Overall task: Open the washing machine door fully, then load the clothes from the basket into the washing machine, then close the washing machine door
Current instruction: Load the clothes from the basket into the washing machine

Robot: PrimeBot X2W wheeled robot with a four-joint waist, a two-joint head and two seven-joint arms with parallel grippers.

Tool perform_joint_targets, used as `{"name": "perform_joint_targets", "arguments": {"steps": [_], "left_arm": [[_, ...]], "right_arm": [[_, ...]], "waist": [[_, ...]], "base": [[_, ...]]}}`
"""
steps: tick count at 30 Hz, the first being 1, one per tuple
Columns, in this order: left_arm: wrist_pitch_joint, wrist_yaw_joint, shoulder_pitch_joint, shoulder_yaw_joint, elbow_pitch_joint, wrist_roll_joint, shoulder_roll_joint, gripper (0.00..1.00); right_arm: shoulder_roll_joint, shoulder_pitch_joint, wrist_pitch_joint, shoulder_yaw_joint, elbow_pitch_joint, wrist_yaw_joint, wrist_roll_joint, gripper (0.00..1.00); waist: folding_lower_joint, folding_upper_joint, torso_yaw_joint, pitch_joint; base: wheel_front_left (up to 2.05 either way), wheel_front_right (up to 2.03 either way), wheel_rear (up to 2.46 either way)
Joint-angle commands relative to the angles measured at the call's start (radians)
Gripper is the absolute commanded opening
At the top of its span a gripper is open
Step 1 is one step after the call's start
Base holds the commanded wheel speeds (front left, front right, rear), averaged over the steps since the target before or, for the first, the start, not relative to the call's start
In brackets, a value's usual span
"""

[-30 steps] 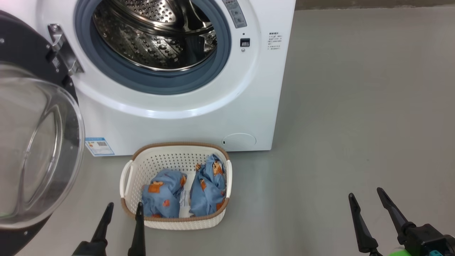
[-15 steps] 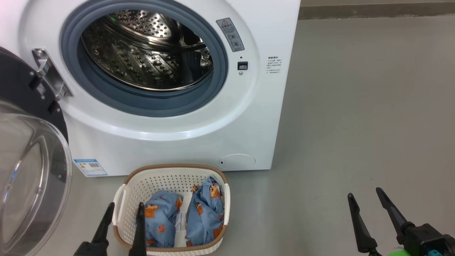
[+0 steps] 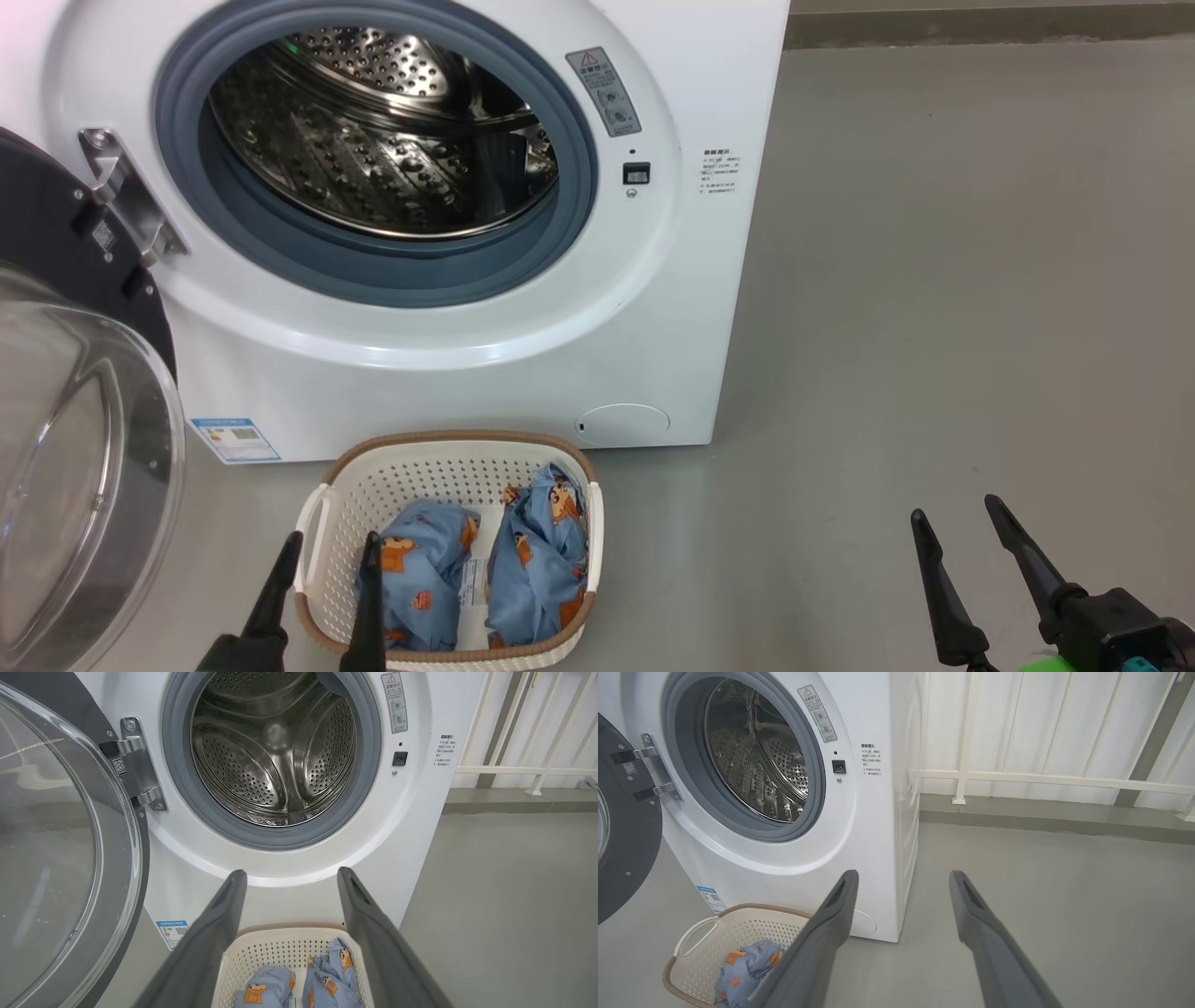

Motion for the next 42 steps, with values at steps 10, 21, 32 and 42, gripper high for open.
{"name": "perform_joint_targets", "arguments": {"steps": [10, 21, 32, 42], "left_arm": [[0.007, 0.018, -0.053, 0.022, -0.001, -0.027, 0.008, 1.0], [0.097, -0.074, -0.232, -0.069, 0.286, -0.094, -0.02, 1.0], [0.112, -0.146, -0.552, -0.199, 0.765, -0.26, -0.036, 1.0], [0.092, -0.156, -0.756, -0.238, 1.017, -0.317, -0.032, 1.0]], "right_arm": [[-0.009, -0.031, -0.006, 0.031, -0.027, 0.002, 0.007, 1.0], [-0.009, -0.085, -0.002, 0.059, -0.049, 0.002, -0.001, 1.0], [-0.009, -0.193, -0.031, 0.12, -0.044, 0.002, 0.014, 1.0], [-0.009, -0.278, -0.07, 0.172, -0.024, 0.002, 0.061, 1.0]], "waist": [[0.0, 0.0, -0.003, 0.018], [0.0, 0.0, -0.043, 0.12], [0.0, 0.0, -0.155, 0.305], [0.0, 0.0, -0.271, 0.487]], "base": [[0.0, 0.0, 0.0], [0.0, 0.0, 0.0], [0.0, 0.0, 0.0], [0.0, 0.0, 0.0]]}}
